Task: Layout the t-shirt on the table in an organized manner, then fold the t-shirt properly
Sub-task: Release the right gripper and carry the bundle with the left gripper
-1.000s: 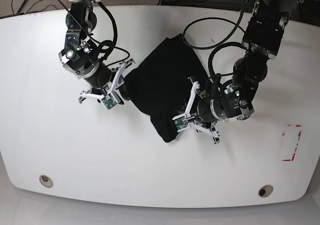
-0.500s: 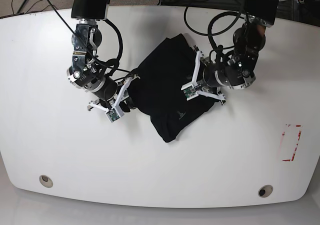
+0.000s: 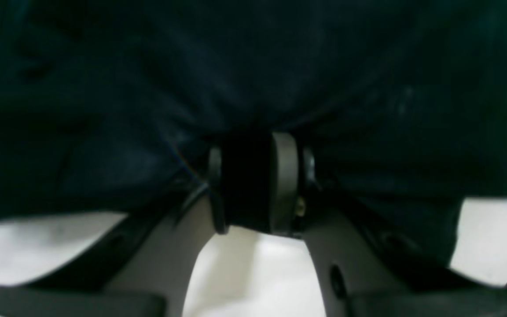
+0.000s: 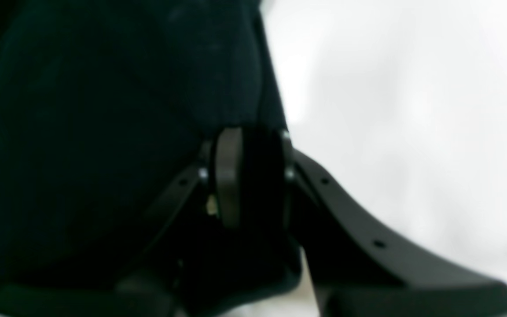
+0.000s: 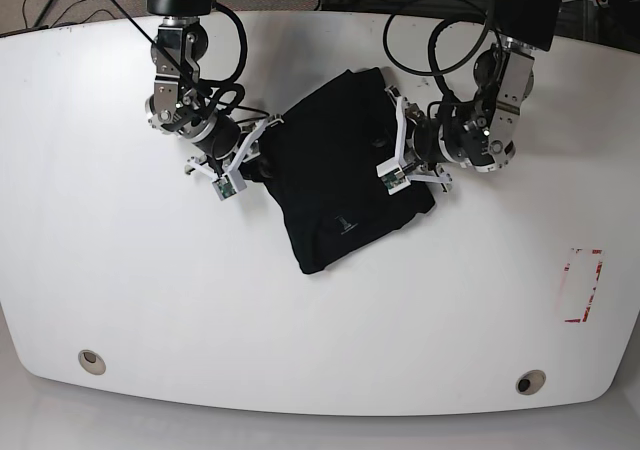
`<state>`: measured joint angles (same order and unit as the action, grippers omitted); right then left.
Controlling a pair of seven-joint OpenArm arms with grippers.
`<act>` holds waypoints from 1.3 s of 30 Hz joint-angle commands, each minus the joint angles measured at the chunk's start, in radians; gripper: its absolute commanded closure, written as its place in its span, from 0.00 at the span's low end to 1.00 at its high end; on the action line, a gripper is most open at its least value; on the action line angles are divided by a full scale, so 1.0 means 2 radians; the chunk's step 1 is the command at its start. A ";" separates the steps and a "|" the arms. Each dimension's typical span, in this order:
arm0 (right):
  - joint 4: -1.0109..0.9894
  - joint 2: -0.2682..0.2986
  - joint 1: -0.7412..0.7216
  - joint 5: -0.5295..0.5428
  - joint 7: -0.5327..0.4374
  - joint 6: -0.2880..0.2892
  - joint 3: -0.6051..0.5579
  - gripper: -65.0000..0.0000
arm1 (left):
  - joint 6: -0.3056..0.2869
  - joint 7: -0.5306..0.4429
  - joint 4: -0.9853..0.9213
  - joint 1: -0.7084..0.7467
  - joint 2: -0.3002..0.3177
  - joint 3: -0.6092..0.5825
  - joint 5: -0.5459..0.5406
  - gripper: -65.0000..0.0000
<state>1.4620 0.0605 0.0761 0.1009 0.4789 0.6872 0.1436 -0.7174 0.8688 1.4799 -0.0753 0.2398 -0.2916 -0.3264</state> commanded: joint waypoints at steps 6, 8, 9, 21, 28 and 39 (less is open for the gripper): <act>0.041 -0.015 0.034 0.001 0.003 0.005 -0.019 0.83 | 0.010 0.020 -0.035 -0.037 0.024 0.001 0.028 0.82; 0.050 -0.016 0.043 0.001 0.003 0.005 -0.025 0.83 | 0.010 0.019 -0.036 -0.039 0.031 0.001 0.027 0.82; 0.052 -0.017 0.044 0.001 0.003 0.005 -0.026 0.83 | 0.010 0.019 -0.036 -0.040 0.031 0.001 0.027 0.82; 0.089 -0.017 0.062 0.003 0.003 -0.029 -0.077 0.83 | 0.010 0.019 -0.033 -0.058 0.033 0.002 0.026 0.82; 0.113 -0.013 0.062 0.003 0.004 -0.031 -0.080 0.83 | 0.010 0.022 0.015 -0.058 0.044 0.002 0.026 0.82; 0.219 0.013 0.064 0.003 0.067 -0.031 -0.051 0.83 | 0.010 0.022 0.122 -0.056 0.051 0.023 0.028 0.82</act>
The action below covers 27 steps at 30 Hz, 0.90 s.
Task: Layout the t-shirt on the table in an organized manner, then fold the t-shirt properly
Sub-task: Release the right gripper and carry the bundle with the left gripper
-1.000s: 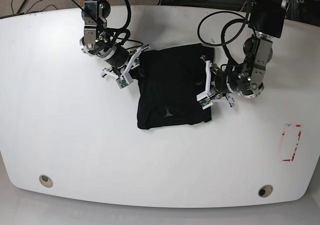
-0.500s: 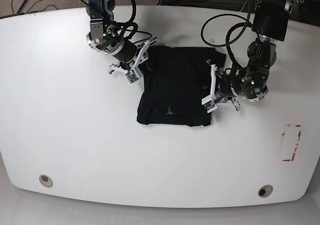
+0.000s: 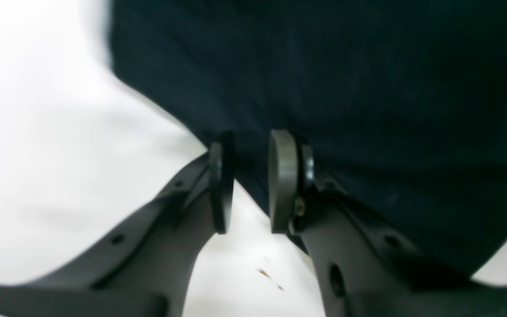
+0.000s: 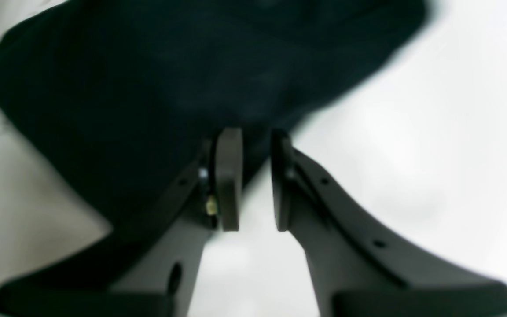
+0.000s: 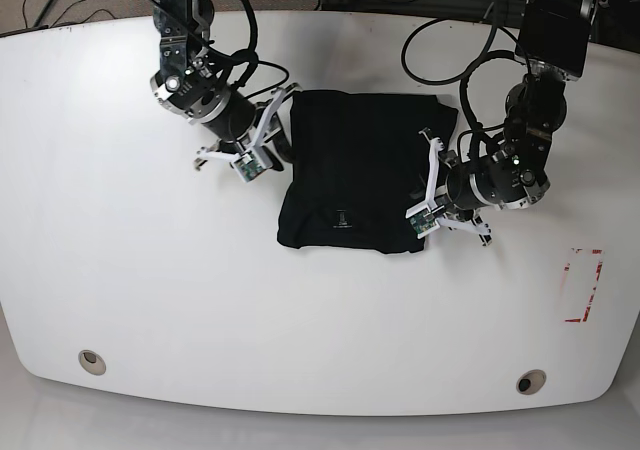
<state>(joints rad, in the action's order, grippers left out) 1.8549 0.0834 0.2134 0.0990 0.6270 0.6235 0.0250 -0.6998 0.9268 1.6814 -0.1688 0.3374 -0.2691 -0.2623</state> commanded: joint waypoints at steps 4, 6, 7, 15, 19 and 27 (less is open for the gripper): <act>0.034 0.002 -0.005 0.004 -0.006 0.001 0.027 0.83 | 0.001 -0.007 0.034 -0.010 -0.022 0.028 -0.004 0.82; 0.034 0.002 -0.006 0.004 -0.006 0.002 0.034 0.83 | 0.001 -0.007 0.034 -0.010 -0.032 0.032 -0.004 0.82; 0.034 0.002 -0.006 0.004 -0.006 0.002 0.039 0.83 | 0.001 -0.007 0.034 -0.010 -0.036 0.033 -0.004 0.82; 0.035 0.002 -0.006 0.003 -0.006 0.003 0.065 0.83 | 0.053 -0.022 0.030 -0.010 -0.089 0.034 -0.004 0.81; 0.035 0.002 -0.004 0.003 -0.006 0.003 0.065 0.83 | 0.081 -0.042 0.017 -0.004 -0.112 0.031 0.019 0.78; 0.035 0.012 -0.002 0.003 -0.006 0.003 0.066 0.83 | 0.113 -0.115 -0.030 0.023 -0.177 0.030 0.095 0.63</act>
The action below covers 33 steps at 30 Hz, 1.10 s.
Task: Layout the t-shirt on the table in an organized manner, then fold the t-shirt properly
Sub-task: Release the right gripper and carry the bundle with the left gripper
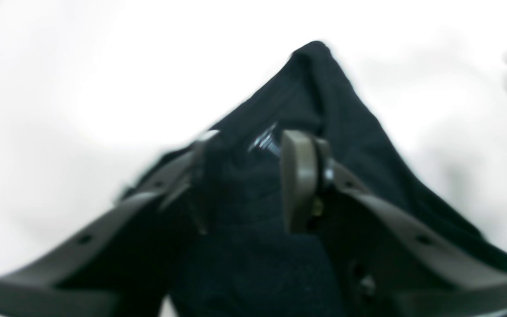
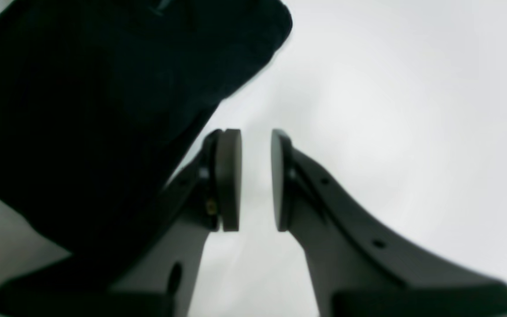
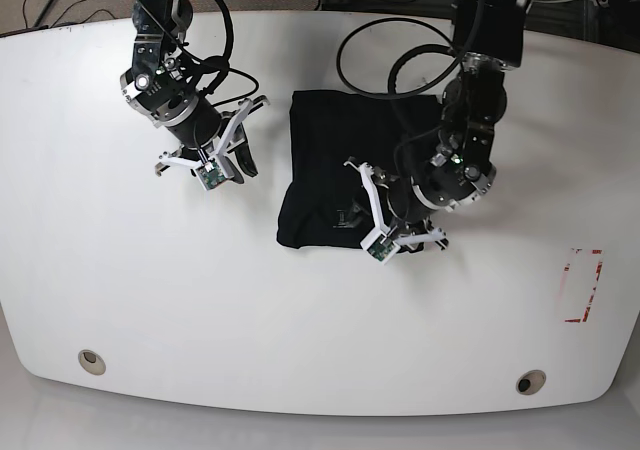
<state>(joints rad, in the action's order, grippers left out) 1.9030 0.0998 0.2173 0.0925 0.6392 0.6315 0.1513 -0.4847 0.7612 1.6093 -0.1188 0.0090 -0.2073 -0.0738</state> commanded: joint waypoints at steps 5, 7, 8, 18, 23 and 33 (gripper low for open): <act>0.012 0.004 -0.004 0.006 -0.012 -0.002 0.003 0.83 | 0.031 -0.087 -0.006 0.016 -0.034 -0.014 0.044 0.63; 0.014 0.004 -0.002 0.006 -0.012 -0.002 0.003 0.83 | 0.045 -0.103 -0.009 0.022 -0.038 -0.029 0.063 0.63; 0.014 0.004 -0.001 0.006 -0.012 -0.002 0.003 0.83 | 0.050 -0.109 -0.009 0.025 -0.039 -0.037 0.070 0.63; 0.013 0.003 0.001 0.007 -0.012 -0.001 0.034 0.83 | 0.084 -0.147 -0.039 0.034 -0.036 -0.102 0.105 0.63; 0.013 0.003 0.000 0.009 -0.012 -0.001 0.046 0.83 | 0.085 -0.153 -0.099 0.031 -0.036 -0.097 0.103 0.63; 0.014 0.003 0.000 0.009 -0.012 0.000 0.061 0.83 | 0.082 -0.202 -0.184 0.042 -0.035 -0.045 0.103 0.63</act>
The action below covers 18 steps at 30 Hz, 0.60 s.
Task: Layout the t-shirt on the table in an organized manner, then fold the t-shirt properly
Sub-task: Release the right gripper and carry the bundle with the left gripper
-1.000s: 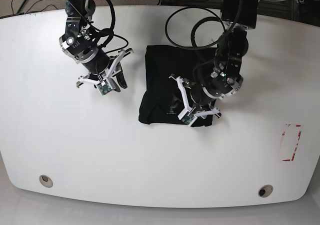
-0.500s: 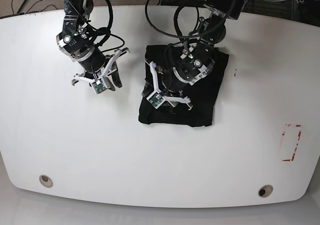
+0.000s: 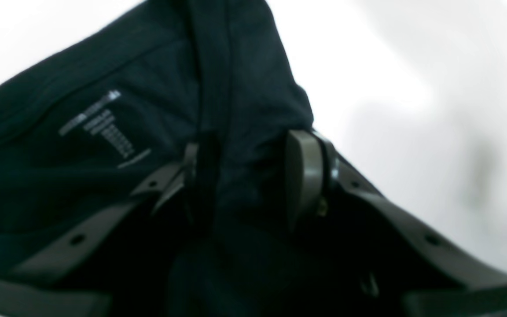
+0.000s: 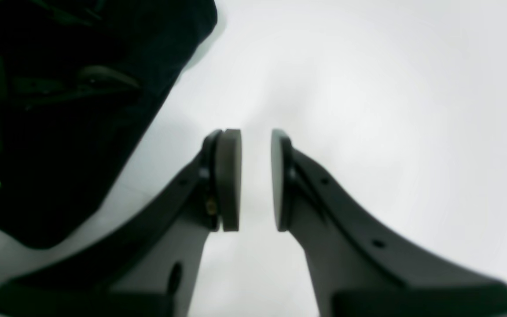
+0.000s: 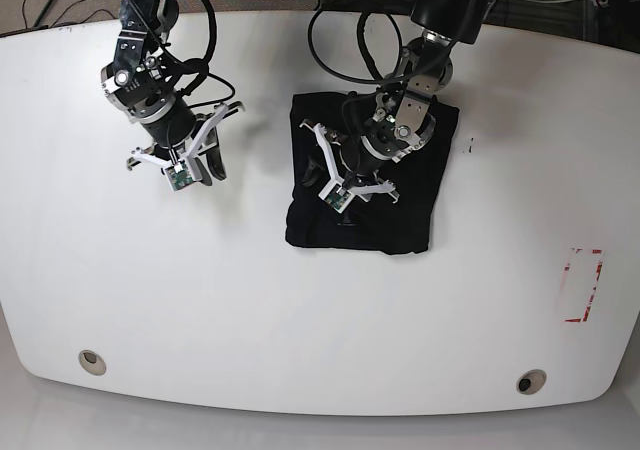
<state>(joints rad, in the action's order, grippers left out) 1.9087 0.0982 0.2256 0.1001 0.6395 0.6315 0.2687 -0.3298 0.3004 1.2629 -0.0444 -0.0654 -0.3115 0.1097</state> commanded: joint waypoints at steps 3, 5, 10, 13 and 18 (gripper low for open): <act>0.011 0.005 -0.003 0.005 -0.013 0.000 0.003 0.83 | 0.005 0.028 -0.024 0.007 0.002 0.025 0.012 0.63; 0.012 0.005 -0.003 0.003 -0.013 0.000 0.003 0.83 | 0.003 0.030 -0.031 0.010 0.002 0.035 0.012 0.63; 0.017 0.005 -0.001 0.003 -0.013 0.000 0.006 0.83 | -0.025 0.030 -0.050 0.016 0.000 0.067 0.008 0.63; 0.018 0.004 0.000 0.003 -0.013 0.000 0.007 0.83 | -0.052 0.046 -0.069 0.013 -0.001 0.095 -0.010 0.63; 0.018 0.004 0.009 0.003 -0.013 0.000 0.009 0.83 | -0.081 0.075 -0.091 0.012 0.002 0.135 -0.050 0.63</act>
<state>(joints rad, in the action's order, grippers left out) 1.9217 0.1001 0.2375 0.0929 0.6369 0.6289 0.2836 -0.5426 0.2306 1.1282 -0.0513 -0.0883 -0.0700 -0.0879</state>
